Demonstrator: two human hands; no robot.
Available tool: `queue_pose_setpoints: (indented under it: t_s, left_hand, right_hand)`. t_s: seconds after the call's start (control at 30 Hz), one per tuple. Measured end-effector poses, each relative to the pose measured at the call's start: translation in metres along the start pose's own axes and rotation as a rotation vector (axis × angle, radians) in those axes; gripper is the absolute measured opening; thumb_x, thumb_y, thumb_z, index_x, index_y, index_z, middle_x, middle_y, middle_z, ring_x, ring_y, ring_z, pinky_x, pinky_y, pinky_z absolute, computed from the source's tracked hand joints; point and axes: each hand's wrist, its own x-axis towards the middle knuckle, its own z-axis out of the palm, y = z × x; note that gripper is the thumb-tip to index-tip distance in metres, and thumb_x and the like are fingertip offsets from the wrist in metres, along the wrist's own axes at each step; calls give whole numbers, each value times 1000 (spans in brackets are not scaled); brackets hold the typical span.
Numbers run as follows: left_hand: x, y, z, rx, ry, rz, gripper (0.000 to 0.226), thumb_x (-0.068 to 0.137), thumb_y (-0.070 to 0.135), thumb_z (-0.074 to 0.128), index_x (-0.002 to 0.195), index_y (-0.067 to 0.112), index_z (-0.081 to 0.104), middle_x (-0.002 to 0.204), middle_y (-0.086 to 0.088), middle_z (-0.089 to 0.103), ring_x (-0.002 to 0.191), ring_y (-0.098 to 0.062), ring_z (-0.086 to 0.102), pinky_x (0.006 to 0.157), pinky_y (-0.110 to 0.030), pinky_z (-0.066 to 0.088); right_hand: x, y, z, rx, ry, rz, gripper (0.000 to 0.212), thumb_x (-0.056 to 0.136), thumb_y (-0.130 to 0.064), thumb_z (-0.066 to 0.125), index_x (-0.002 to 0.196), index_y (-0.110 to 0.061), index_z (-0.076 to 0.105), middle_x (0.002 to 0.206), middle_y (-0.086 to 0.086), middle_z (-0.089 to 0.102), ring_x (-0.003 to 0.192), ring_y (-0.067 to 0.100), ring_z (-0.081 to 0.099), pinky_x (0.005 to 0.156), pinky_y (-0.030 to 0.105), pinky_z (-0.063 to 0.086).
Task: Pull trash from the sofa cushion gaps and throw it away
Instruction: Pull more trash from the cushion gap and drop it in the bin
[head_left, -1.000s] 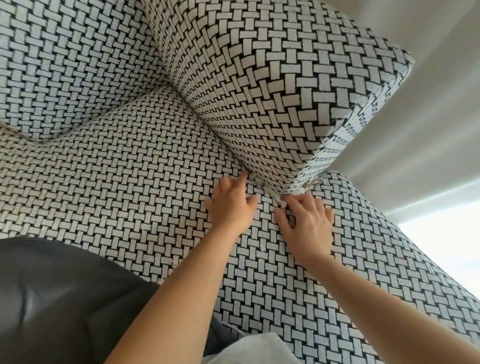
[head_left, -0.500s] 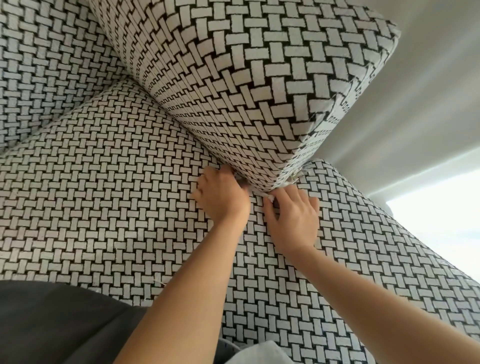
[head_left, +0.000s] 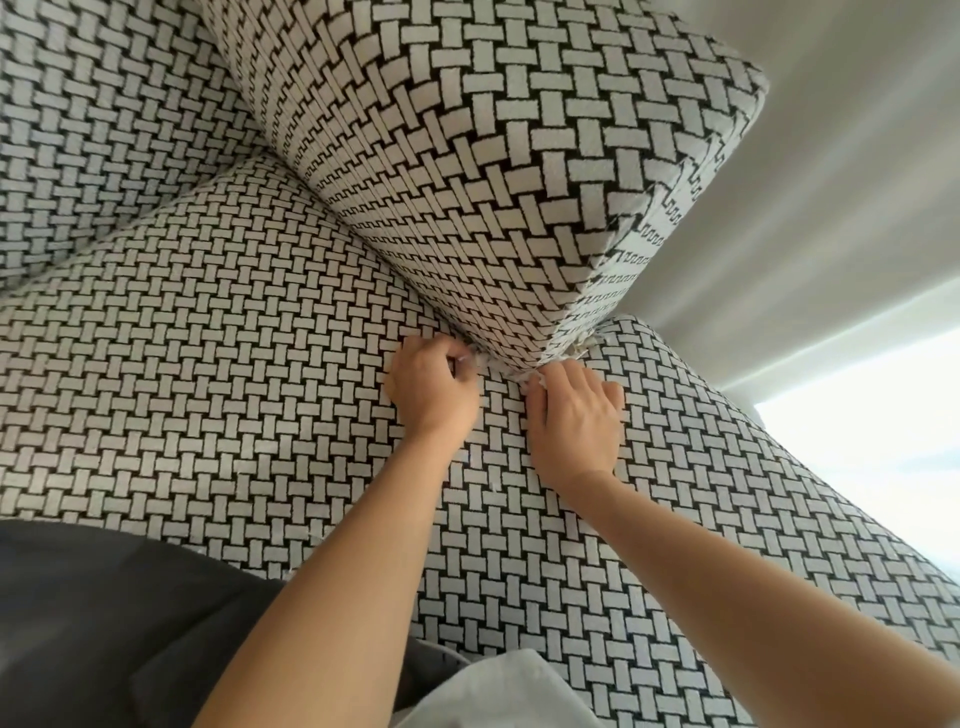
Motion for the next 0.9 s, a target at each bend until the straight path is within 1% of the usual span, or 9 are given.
queue_pose_setpoints:
  t_s: [0.07,0.17,0.27,0.47,0.53,0.6,0.73,0.83,0.9]
  left_hand:
    - [-3,-4,-4,-142,35,9,9,87,16,59,93,12,64,96,2,47,95,-22,54,80,-30,47]
    - [-17,-18,-20,-349,56,-25,7,90,12,54,94,7,58,100,-4,48,79,-11,49,60,-11,43]
    - [-42,-42,-31,-379,79,-1,4,91,8,51,90,7,54,101,-6,48,78,-4,45,63,-1,40]
    - [-56,-71,-44,-364,119,45,3,91,11,50,88,10,52,95,-3,48,74,-9,49,58,-12,43]
    - [-58,-79,-52,-319,109,83,5,91,11,52,86,11,51,93,-2,46,69,-2,43,61,-6,41]
    - [-63,-88,-60,-276,108,77,8,89,12,55,83,12,50,89,-2,47,66,-1,41,57,-7,39]
    - [-69,-97,-72,-315,157,-57,8,88,19,56,84,14,51,91,-2,48,68,-1,40,55,-12,31]
    - [-70,-95,-74,-316,125,-76,10,89,20,56,83,14,50,83,5,43,66,-1,39,54,-12,31]
    - [-72,-95,-77,-348,85,-69,11,89,19,57,82,13,52,78,7,44,63,-4,40,54,-13,33]
  right_hand:
    - [0,0,-1,25,-6,8,30,94,-33,23,77,-19,43,73,-7,44,67,16,39,69,29,23]
    - [0,0,-2,85,1,27,30,95,-32,18,77,-20,39,73,-7,42,66,15,37,68,27,16]
    - [0,-1,-3,123,4,12,31,95,-31,16,77,-19,39,73,-6,43,65,16,38,69,28,18]
    - [-4,-6,-3,242,9,-221,31,95,-25,23,82,-10,46,78,-1,45,65,15,42,65,29,36]
    - [-4,-7,-3,266,13,-330,14,94,-18,32,95,-13,46,81,0,53,61,12,47,54,27,41]
    - [-3,-10,-3,250,-18,-361,23,93,-12,40,114,-18,46,93,2,64,61,13,57,50,29,49]
    - [11,-24,-13,-63,-309,-310,42,99,-21,31,141,-23,32,100,6,64,60,14,56,44,23,45]
    - [27,-39,-22,-428,-516,-299,46,100,-20,27,144,-26,18,93,7,61,64,17,52,49,24,45]
    - [29,-47,-23,-504,-558,-274,48,99,-14,31,143,-22,15,91,8,60,67,20,53,55,26,48]
